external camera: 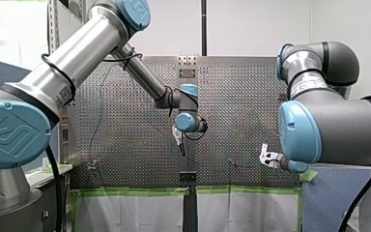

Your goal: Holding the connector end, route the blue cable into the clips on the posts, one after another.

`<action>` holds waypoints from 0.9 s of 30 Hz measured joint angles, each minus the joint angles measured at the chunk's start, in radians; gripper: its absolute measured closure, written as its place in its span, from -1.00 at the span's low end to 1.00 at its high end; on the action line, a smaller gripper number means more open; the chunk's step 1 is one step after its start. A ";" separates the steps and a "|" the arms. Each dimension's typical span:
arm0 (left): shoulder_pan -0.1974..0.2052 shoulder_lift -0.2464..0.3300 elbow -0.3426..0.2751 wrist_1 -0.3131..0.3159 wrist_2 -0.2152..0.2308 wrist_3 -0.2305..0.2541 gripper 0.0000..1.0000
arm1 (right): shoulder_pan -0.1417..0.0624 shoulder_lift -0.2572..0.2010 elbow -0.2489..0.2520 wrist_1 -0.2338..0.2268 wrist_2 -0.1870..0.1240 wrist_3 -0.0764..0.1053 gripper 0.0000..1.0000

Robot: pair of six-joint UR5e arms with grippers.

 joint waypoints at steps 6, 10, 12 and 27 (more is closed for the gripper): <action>0.000 0.057 -0.057 0.009 -0.046 0.027 -1.00 | 0.002 0.000 0.000 0.002 0.000 0.000 1.00; -0.001 0.094 -0.094 0.032 -0.055 0.042 -1.00 | 0.004 0.000 0.000 0.003 0.000 0.000 1.00; -0.002 0.112 -0.111 0.044 -0.055 0.044 -1.00 | 0.004 0.000 0.000 0.003 0.000 0.000 1.00; -0.008 0.255 -0.255 0.101 -0.056 0.123 -1.00 | 0.010 0.000 0.000 0.003 -0.001 0.001 1.00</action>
